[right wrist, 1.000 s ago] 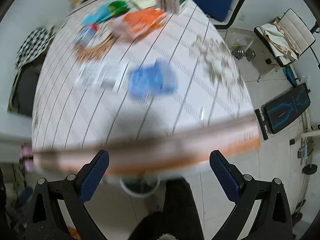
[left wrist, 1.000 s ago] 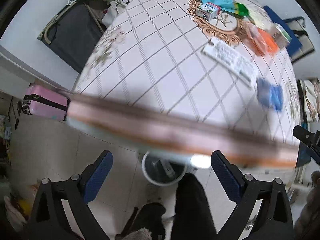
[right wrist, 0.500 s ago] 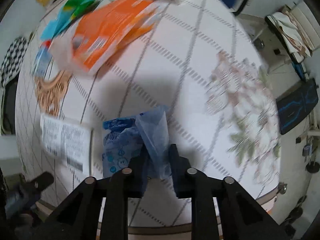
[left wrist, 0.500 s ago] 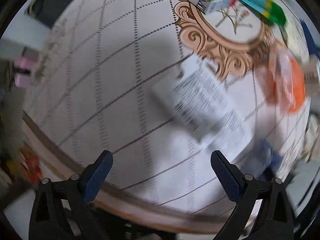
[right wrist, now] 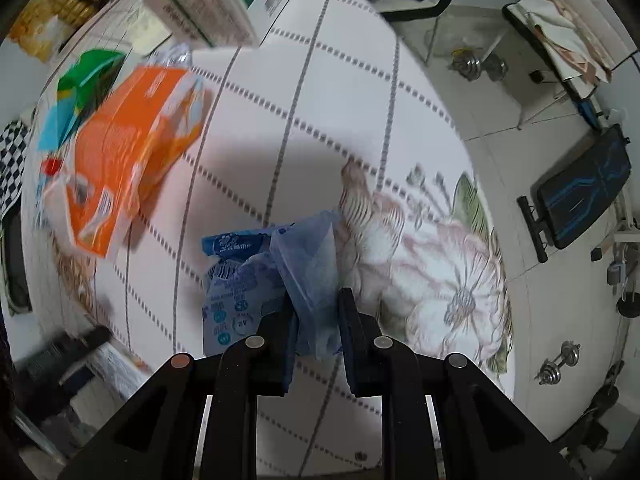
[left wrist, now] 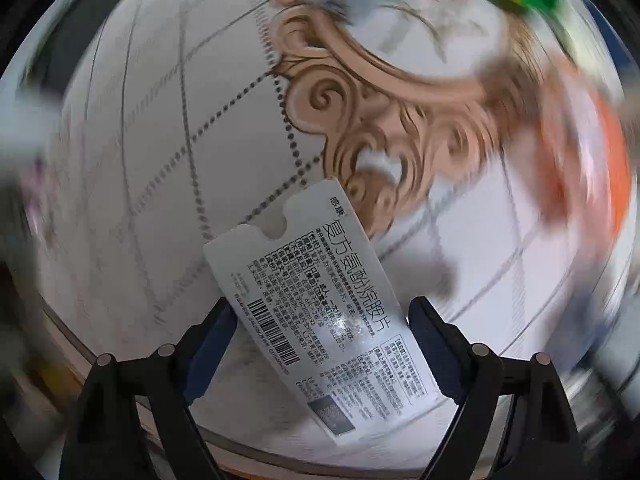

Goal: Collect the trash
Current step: 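Grasp the barcode receipt with left tool while right tool grasps blue wrapper, then carry receipt and blue wrapper to the bin and release both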

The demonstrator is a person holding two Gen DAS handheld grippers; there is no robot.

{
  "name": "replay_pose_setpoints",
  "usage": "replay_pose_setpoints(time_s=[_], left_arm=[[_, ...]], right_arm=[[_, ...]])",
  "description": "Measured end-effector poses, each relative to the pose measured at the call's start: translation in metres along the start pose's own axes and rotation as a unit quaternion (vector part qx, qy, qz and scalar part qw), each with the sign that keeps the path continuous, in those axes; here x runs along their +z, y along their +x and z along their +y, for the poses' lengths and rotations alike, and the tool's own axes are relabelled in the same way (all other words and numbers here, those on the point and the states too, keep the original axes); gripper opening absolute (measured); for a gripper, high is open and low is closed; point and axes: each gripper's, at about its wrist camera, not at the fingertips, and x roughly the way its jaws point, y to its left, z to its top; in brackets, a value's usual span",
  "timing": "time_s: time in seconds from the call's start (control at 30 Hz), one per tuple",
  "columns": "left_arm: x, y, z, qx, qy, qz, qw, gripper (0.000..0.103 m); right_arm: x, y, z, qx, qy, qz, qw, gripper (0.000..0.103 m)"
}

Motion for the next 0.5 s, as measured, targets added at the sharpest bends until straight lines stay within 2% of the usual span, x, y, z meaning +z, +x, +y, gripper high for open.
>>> replay_pose_setpoints(time_s=[0.03,0.1,0.2,0.27,0.37,0.4,0.47,0.5], left_arm=[[-0.009,0.001,0.002,0.013,0.037,-0.004,0.9992,0.087],[-0.016,0.007,0.012,0.021,0.041,0.009,0.9989,0.091],[-0.021,0.015,0.041,-0.032,-0.045,0.021,0.9982,0.092],[-0.024,0.016,0.051,-0.031,-0.062,0.017,0.9975,0.093],[-0.035,0.015,0.06,-0.038,-0.09,0.008,0.9952,0.089],[-0.039,0.016,0.061,-0.038,-0.089,0.004,0.9953,0.086],[-0.053,0.009,0.046,-0.035,-0.074,-0.011,0.9966,0.071],[-0.055,0.007,0.044,-0.032,-0.065,-0.014,0.9973,0.071]], right_arm=[[-0.004,0.001,0.001,0.0,-0.009,0.005,1.0,0.02],[-0.007,0.002,0.0,-0.003,-0.02,0.007,1.0,0.02],[-0.009,0.003,0.003,-0.01,-0.026,0.0,1.0,0.021],[-0.007,0.004,0.007,-0.015,-0.025,0.004,1.0,0.025],[-0.004,0.004,0.015,-0.024,-0.035,0.008,0.999,0.033],[-0.004,0.003,0.02,-0.03,-0.039,0.007,0.999,0.034],[-0.007,0.002,0.029,-0.038,-0.044,0.002,0.998,0.034],[-0.007,0.001,0.031,-0.04,-0.045,-0.001,0.998,0.032]])
